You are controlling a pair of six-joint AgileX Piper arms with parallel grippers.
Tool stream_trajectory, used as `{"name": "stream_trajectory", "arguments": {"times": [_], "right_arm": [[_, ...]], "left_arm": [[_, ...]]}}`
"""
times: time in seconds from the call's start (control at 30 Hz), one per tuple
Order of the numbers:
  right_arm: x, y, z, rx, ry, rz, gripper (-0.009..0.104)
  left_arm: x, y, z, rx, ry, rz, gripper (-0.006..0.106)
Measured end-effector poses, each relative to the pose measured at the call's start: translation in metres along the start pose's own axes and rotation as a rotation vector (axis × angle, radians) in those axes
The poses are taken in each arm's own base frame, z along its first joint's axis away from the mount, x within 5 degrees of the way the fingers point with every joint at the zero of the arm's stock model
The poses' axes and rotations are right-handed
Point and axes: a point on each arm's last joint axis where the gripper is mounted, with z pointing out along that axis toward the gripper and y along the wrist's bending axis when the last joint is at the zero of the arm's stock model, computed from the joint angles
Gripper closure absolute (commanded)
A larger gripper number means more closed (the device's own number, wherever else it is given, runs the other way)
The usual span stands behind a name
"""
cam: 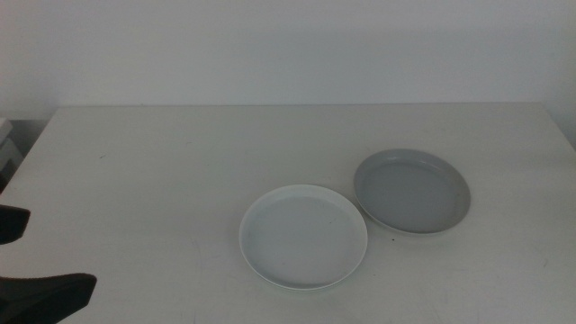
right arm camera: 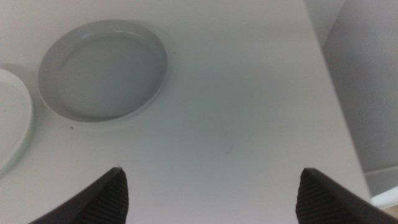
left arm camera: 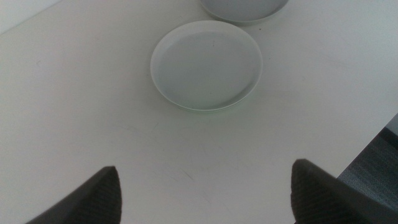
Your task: Stack the three bowls on top of each other.
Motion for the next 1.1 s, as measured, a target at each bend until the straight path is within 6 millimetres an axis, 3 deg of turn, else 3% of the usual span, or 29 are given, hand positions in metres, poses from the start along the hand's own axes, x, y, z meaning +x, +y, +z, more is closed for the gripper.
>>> {"name": "stream_trajectory", "arguments": {"times": [0.3, 0.53, 0.8, 1.1], "right_arm": [[-0.061, 0.004, 0.043, -0.018, 0.041, 0.050, 0.001], [-0.084, 0.006, 0.072, -0.033, 0.079, 0.040, 0.001], [-0.120, 0.007, 0.119, -0.039, 0.164, 0.025, 0.001], [-0.157, 0.011, 0.149, -0.074, 0.085, 0.049, 0.001]], "left_arm": [[0.000, 0.000, 0.000, -0.001, 0.000, 0.001, -0.004], [0.000, 0.000, 0.000, -0.002, 0.001, 0.001, -0.004], [0.000, 0.000, 0.000, -0.002, 0.001, 0.001, -0.004], [0.000, 0.000, 0.000, -0.002, 0.001, 0.001, -0.004]]}}
